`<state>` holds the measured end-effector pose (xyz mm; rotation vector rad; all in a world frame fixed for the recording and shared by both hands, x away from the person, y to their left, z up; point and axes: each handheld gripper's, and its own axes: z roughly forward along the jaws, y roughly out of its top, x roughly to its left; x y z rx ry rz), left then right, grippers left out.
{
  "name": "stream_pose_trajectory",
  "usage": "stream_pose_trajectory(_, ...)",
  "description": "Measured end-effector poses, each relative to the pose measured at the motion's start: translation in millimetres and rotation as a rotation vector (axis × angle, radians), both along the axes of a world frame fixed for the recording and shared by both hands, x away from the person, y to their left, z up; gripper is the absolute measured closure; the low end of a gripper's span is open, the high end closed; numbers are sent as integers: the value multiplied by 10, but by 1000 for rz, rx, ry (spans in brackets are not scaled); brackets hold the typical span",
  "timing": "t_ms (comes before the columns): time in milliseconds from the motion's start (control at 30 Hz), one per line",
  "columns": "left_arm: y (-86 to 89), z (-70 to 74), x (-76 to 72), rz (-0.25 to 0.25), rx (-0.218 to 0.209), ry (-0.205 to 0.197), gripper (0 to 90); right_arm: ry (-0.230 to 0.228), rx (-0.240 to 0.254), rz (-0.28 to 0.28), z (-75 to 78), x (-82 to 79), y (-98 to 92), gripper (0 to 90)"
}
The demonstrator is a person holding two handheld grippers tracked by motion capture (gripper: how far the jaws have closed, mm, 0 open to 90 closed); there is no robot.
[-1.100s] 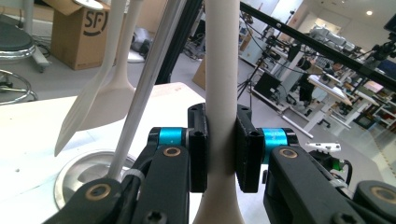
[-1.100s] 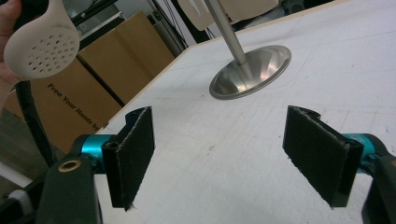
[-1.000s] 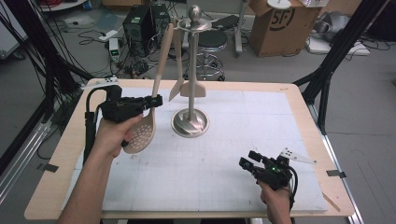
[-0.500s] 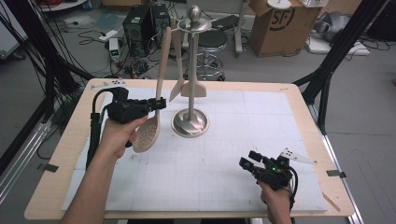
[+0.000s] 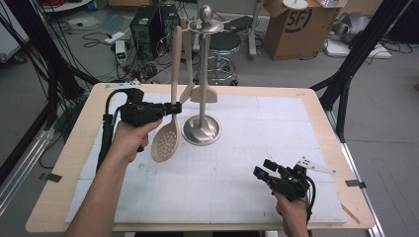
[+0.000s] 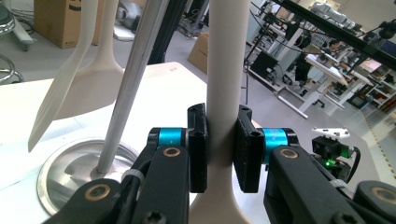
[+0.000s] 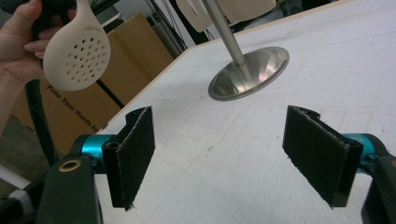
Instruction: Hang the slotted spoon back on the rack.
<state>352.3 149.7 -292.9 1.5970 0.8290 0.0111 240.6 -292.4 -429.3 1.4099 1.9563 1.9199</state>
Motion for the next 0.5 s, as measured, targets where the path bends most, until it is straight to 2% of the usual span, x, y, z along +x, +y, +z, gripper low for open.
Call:
stream_pose_trajectory(167,-39,-19,2,-37,9,5,782,-1,0,-1,-2,1,-4,244)
stream_pose_trajectory(400,-17,-24,17,-6,15,20,756,-6,0,-1,3,-3,-8,245)
stream_pose_trajectory(500,-9,-29,28,21,18,25,672,-3,1,-2,1,-3,1,245)
